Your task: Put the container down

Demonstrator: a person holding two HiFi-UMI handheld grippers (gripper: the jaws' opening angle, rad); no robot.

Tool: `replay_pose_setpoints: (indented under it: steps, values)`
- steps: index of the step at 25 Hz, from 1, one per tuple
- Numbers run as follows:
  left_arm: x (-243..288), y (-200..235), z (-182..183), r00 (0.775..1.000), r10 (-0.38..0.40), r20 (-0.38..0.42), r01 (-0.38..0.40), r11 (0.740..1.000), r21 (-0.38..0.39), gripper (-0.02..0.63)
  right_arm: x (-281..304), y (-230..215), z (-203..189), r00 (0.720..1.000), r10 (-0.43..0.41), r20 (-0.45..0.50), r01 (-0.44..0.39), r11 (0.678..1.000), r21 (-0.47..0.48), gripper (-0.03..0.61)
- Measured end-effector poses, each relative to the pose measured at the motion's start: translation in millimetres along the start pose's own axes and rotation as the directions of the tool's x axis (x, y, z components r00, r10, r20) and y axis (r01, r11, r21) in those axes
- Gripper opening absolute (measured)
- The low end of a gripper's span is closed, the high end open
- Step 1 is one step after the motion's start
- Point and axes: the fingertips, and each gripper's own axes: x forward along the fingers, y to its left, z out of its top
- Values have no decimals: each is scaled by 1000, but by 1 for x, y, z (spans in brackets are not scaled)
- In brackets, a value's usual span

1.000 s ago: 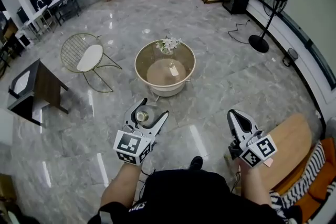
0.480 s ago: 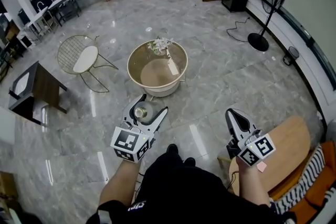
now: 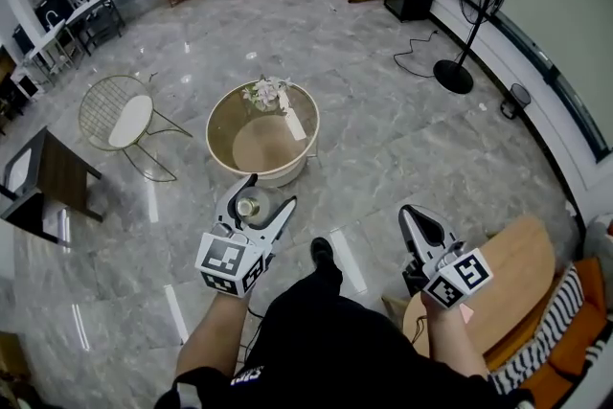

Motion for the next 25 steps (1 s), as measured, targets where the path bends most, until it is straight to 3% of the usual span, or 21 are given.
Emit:
replay_pose_setpoints:
  steps: [7, 14, 25]
  values:
    - [93, 38, 8, 1000, -12, 15, 12, 1000, -8, 344, 66, -75, 16, 1000, 1, -26, -1, 1000, -16, 17]
    - [176, 92, 26, 999, 3, 33, -3, 1000, 16, 344, 160, -138, 46, 997, 54, -53, -57, 997, -49, 17]
    - [233, 175, 28, 996, 91, 16, -90, 996, -12, 344, 293, -167, 48, 970, 217, -113, -219, 976, -5, 17]
